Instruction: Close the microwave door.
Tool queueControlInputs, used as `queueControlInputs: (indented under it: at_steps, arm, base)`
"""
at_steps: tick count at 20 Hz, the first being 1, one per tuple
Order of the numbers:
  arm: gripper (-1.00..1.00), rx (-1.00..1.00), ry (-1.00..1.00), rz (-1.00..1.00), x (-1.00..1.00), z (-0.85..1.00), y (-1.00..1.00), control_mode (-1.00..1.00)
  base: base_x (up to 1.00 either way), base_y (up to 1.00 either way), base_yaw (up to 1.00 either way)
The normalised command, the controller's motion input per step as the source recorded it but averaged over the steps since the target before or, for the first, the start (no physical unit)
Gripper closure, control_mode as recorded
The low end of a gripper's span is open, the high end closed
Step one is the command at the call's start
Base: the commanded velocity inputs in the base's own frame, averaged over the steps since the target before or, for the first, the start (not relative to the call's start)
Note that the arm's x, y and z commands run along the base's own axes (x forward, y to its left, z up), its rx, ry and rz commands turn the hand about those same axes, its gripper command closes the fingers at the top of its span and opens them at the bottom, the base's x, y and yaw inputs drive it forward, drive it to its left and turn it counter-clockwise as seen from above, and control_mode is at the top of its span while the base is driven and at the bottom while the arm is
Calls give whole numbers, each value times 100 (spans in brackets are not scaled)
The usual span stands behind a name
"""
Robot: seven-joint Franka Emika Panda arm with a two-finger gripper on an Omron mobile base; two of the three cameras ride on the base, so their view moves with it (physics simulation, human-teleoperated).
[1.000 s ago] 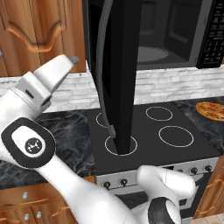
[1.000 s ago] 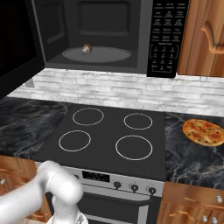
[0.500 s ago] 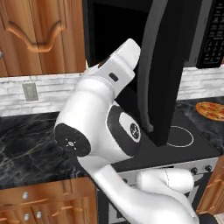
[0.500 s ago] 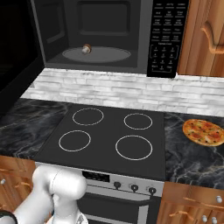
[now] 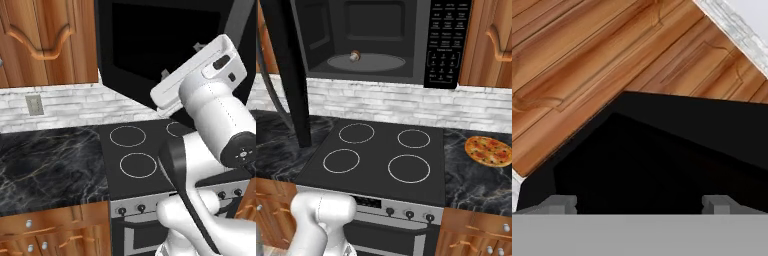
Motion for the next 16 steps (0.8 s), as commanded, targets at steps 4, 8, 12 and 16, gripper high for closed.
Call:
queueControlInputs:
  at_steps: [4,8,12,16]
  arm:
    - [-100,0,21,17,22,41,-100,-100]
    - [-100,0,51,3,85,30,-100,-100]
    - [-100,0,68,0,100,8,-100,-100]
    - [-100,0,67,0,100,0,-100,-100]
  base:
    - [0,0,0]
    - [0,0,0]
    - [0,0,0]
    - [0,0,0]
